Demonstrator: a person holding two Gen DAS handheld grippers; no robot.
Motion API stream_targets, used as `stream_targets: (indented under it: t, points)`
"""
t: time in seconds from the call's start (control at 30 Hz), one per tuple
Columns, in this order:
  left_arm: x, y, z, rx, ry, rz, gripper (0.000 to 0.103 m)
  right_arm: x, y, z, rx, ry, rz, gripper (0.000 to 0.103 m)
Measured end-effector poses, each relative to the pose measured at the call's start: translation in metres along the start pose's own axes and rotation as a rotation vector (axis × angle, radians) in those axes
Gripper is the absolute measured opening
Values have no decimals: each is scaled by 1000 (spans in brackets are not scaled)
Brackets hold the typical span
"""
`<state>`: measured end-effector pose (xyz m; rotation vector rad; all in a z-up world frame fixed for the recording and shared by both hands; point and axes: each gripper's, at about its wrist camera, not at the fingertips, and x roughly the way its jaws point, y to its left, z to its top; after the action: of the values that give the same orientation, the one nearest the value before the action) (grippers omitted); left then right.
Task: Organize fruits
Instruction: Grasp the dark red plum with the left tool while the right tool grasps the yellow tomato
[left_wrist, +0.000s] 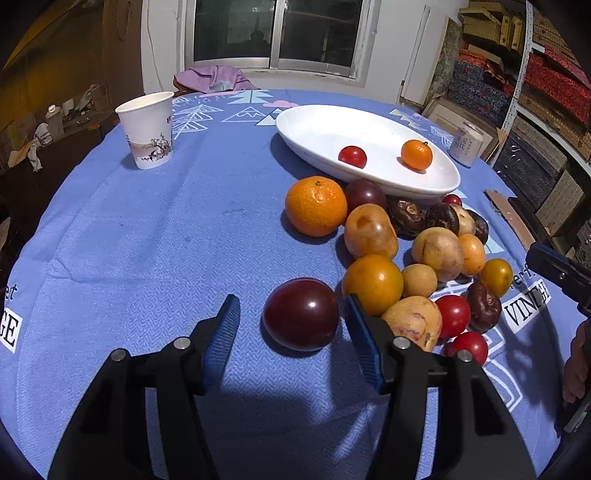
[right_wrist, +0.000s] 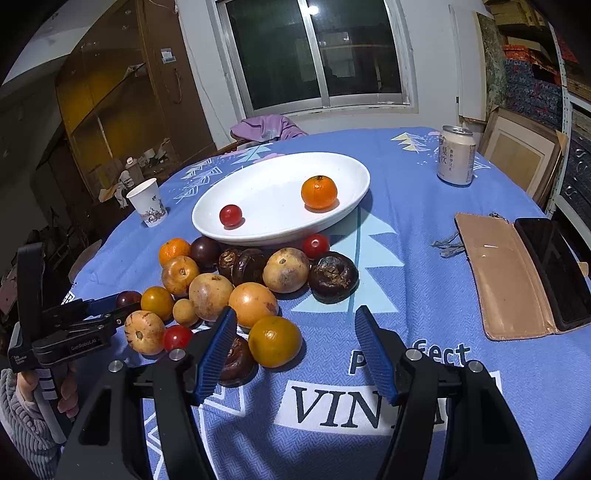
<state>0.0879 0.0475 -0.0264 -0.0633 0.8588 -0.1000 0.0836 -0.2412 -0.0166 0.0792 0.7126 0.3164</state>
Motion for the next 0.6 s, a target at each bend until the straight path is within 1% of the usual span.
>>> stream_targets:
  t: [0.07,0.13,0.17,0.2,0.3,0.4,0.6]
  points:
    - [3,1,0,-7,11,-2,57,1,1,0,-3,4,2,67]
    - [8,-1,0,-5,32,-4,54,2,2,-1,-9,11,4,67]
    - [9,-2,0,6,32,9,52,3,3,-2,-14,18,5,67]
    - [9,-5,0,20,31,3,39,4,4,-2,-19,23,5,67]
    - [9,-8,0,26,31,6,39,7,7,-4,-34,39,2,67]
    - [8,-3,1,-1,30,18,39,8,8,-5,-44,46,3,67]
    - [6,14,2,-69,24,86,39,12,16,-10,-87,65,5,67]
